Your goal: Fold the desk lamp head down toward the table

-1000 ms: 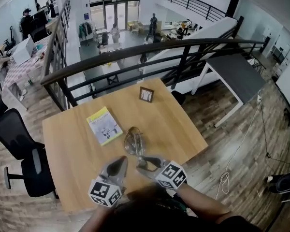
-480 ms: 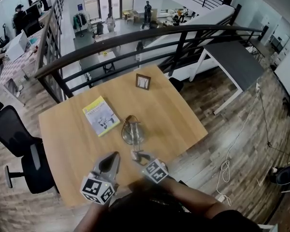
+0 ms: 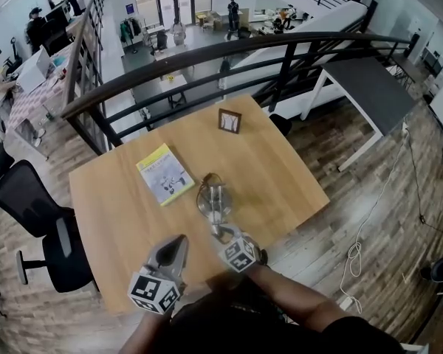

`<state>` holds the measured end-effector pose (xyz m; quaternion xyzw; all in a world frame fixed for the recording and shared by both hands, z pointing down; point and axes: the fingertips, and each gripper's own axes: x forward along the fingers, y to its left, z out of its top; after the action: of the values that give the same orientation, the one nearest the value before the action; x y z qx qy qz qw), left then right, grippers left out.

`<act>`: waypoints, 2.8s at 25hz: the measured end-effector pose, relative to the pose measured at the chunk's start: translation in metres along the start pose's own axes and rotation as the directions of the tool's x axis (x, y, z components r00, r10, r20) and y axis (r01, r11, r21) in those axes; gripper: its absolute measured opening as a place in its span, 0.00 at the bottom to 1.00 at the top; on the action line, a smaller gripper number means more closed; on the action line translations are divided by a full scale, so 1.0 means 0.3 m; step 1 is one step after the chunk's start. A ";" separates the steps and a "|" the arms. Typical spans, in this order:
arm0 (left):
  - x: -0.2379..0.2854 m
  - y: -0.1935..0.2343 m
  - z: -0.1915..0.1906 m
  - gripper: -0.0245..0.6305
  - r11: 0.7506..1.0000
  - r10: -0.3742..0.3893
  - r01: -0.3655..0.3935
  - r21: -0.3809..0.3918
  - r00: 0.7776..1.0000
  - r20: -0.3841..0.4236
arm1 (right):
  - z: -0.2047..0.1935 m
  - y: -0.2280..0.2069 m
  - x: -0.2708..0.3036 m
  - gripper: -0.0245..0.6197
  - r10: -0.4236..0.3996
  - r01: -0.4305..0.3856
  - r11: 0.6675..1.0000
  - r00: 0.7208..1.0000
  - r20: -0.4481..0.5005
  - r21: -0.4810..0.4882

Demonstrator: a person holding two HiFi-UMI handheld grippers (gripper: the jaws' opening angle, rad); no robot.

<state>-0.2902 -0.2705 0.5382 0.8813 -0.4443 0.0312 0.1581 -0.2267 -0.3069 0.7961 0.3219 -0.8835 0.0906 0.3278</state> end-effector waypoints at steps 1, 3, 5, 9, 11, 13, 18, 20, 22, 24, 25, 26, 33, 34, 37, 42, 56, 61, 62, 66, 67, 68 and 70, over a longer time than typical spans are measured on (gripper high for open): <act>0.000 0.004 0.001 0.04 1.000 0.002 -0.002 -0.002 1.000 0.000 | 0.001 -0.002 0.005 0.26 -0.005 0.005 1.000 1.000 0.000 -0.001; 0.003 0.005 0.001 0.04 1.000 0.001 -0.001 -0.004 1.000 0.001 | 0.005 -0.004 0.010 0.26 -0.010 0.010 1.000 1.000 -0.002 -0.003; 0.005 -0.001 0.002 0.04 1.000 -0.003 0.003 -0.005 1.000 0.003 | 0.003 -0.002 0.012 0.26 -0.005 0.005 1.000 1.000 -0.008 -0.008; 0.007 -0.018 0.009 0.04 1.000 -0.019 0.019 -0.004 1.000 0.013 | 0.010 -0.003 0.001 0.26 0.016 -0.015 1.000 0.999 -0.040 0.023; 0.006 -0.025 0.014 0.04 1.000 -0.026 0.027 -0.003 0.999 0.020 | 0.052 -0.005 -0.028 0.26 0.024 -0.023 0.998 0.999 -0.023 0.051; 0.009 -0.032 0.019 0.04 0.999 -0.032 0.033 -0.004 0.999 0.031 | 0.126 -0.001 -0.077 0.26 0.029 -0.031 0.998 0.999 0.034 0.061; 0.013 -0.041 0.032 0.04 0.999 -0.035 0.037 -0.021 0.997 0.071 | 0.327 0.007 -0.252 0.14 0.032 -0.055 0.993 0.979 0.200 0.108; 0.006 -0.056 0.050 0.04 0.999 -0.034 0.036 -0.017 0.995 0.092 | 0.406 0.001 -0.336 0.06 0.026 -0.056 0.993 0.962 0.273 0.103; -0.006 -0.071 0.068 0.04 1.000 -0.028 0.029 -0.009 0.994 0.109 | 0.478 -0.002 -0.417 0.04 0.029 -0.067 0.993 0.939 0.344 0.098; -0.015 -0.091 0.084 0.04 1.000 -0.017 0.018 -0.001 0.992 0.123 | 0.534 0.001 -0.488 0.04 0.041 -0.095 0.989 0.915 0.402 0.116; -0.016 -0.107 0.091 0.04 1.000 -0.013 0.013 0.002 0.992 0.129 | 0.559 0.007 -0.523 0.04 0.052 -0.116 0.985 0.903 0.427 0.127; -0.016 -0.129 0.097 0.04 1.000 -0.009 0.009 0.006 0.991 0.137 | 0.582 0.016 -0.560 0.04 0.063 -0.136 0.982 0.891 0.449 0.131; -0.025 -0.335 0.099 0.04 1.000 0.014 -0.016 0.013 0.985 0.174 | 0.558 0.067 -0.777 0.04 0.124 -0.203 0.975 0.839 0.530 0.094; -0.029 -0.370 0.091 0.04 1.000 0.019 -0.021 0.010 0.984 0.178 | 0.532 0.066 -0.803 0.04 0.127 -0.208 0.974 0.838 0.531 0.095; -0.039 -0.470 0.059 0.04 1.000 0.014 -0.012 -0.010 0.978 0.207 | 0.457 0.071 -0.885 0.04 0.136 -0.222 0.970 0.834 0.535 0.100; -0.093 -0.651 -0.015 0.04 0.999 0.027 -0.021 -0.031 0.976 0.216 | 0.335 0.120 -1.037 0.04 0.158 -0.248 0.964 0.827 0.540 0.098; -0.345 -0.907 -0.141 0.04 0.996 0.088 -0.080 -0.046 0.979 0.184 | 0.197 0.354 -1.281 0.04 0.189 -0.296 0.951 0.784 0.592 0.088; -0.437 -0.900 -0.160 0.04 0.998 0.062 -0.055 -0.042 0.980 0.191 | 0.230 0.454 -1.319 0.04 0.160 -0.278 0.955 0.773 0.614 0.101; -0.461 -0.894 -0.157 0.04 0.998 0.056 -0.051 -0.035 0.980 0.190 | 0.236 0.480 -1.324 0.04 0.151 -0.270 0.957 0.773 0.616 0.103; -0.582 -0.860 -0.155 0.04 0.999 0.047 -0.050 0.008 0.982 0.183 | 0.277 0.606 -1.341 0.04 0.111 -0.223 0.970 0.769 0.629 0.101; -0.610 -0.849 -0.162 0.04 0.999 0.047 -0.049 0.010 0.982 0.182 | 0.285 0.640 -1.338 0.04 0.104 -0.211 0.972 0.770 0.630 0.098; -0.636 -0.838 -0.168 0.04 0.999 0.044 -0.046 0.006 0.982 0.182 | 0.291 0.672 -1.335 0.04 0.100 -0.206 0.974 0.770 0.630 0.098; -0.686 -0.827 -0.176 0.04 0.999 0.031 -0.033 0.006 0.983 0.183 | 0.302 0.732 -1.337 0.04 0.088 -0.196 0.975 0.768 0.634 0.101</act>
<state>-0.2132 0.0425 0.4858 0.8739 -0.4708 -0.0455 0.1120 -0.1802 0.0342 0.4818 0.2912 -0.9536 0.0743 -0.0191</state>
